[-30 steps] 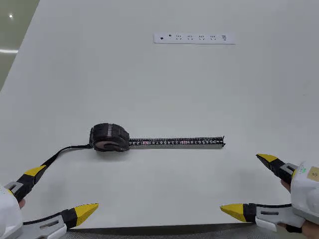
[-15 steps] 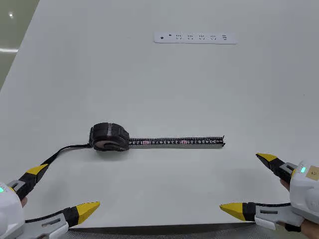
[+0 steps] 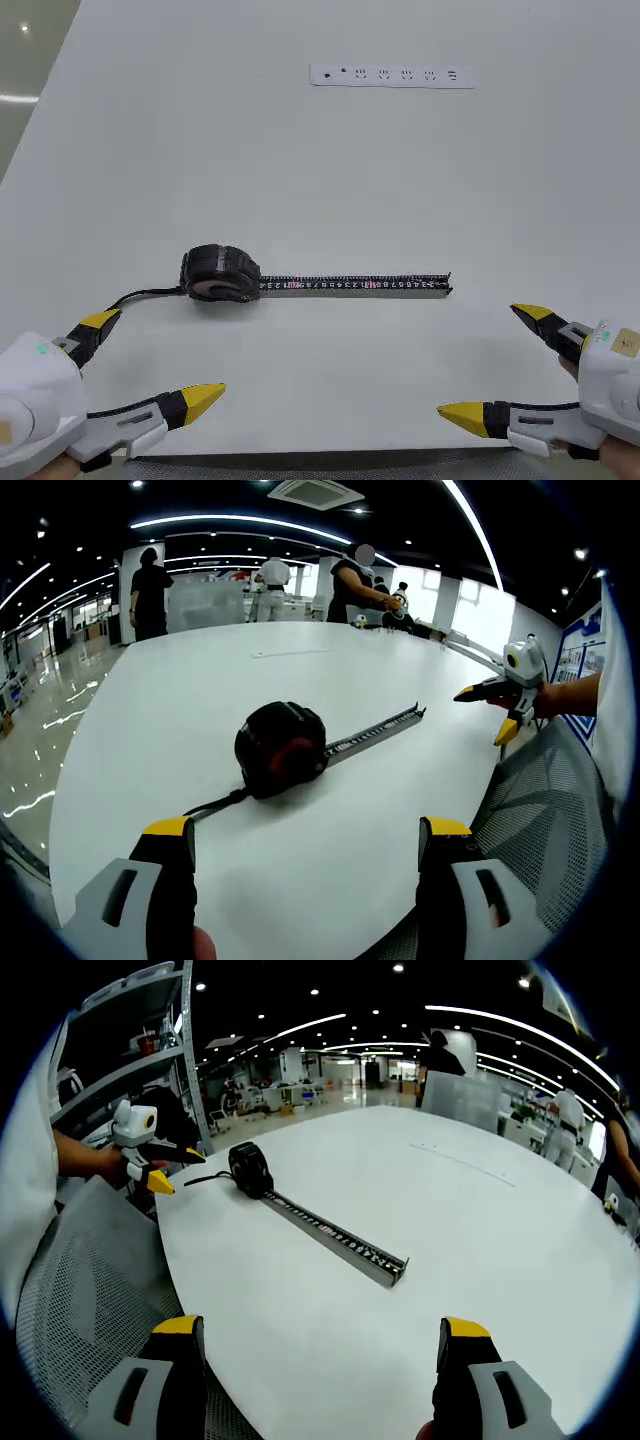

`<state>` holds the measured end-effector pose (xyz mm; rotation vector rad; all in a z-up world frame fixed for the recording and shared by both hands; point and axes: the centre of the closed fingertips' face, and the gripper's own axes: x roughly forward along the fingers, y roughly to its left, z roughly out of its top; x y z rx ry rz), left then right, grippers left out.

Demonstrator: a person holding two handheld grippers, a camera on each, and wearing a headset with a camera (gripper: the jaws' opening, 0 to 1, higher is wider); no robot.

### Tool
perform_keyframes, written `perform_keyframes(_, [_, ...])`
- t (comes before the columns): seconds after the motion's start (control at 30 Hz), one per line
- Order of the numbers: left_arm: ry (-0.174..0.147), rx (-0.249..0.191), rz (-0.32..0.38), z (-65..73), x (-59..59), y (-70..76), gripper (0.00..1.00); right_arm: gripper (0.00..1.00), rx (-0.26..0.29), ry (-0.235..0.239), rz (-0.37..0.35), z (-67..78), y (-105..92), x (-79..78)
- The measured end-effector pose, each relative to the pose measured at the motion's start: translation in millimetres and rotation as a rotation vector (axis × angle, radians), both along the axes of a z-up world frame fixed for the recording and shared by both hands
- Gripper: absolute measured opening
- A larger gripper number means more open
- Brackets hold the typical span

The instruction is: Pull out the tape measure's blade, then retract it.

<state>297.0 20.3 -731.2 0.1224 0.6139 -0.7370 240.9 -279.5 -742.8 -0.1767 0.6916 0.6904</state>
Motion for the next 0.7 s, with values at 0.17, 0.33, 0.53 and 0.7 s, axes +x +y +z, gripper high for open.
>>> perform_keyframes(0.17, [0.009, 0.001, 0.001, 0.2, 6.5, -8.1, 0.89, 0.96, -0.002, 0.0, 0.004, -0.9, -0.1, 0.3])
perform_keyframes(0.33, [0.012, -0.002, -0.01, 1.1, 13.0, -19.6, 0.88, 0.95, -0.007, 0.002, 0.005, -1.9, -3.2, 1.8])
perform_keyframes(0.53, [0.018, 0.0, -0.013, -0.9, 23.6, -30.3, 0.86, 0.95, -0.006, 0.003, 0.002, -1.7, -6.1, 3.8])
perform_keyframes(0.7, [0.028, 0.006, -0.01, -4.4, 33.3, -39.0, 0.86, 0.95, 0.001, 0.009, -0.008, -3.8, -8.5, 4.5])
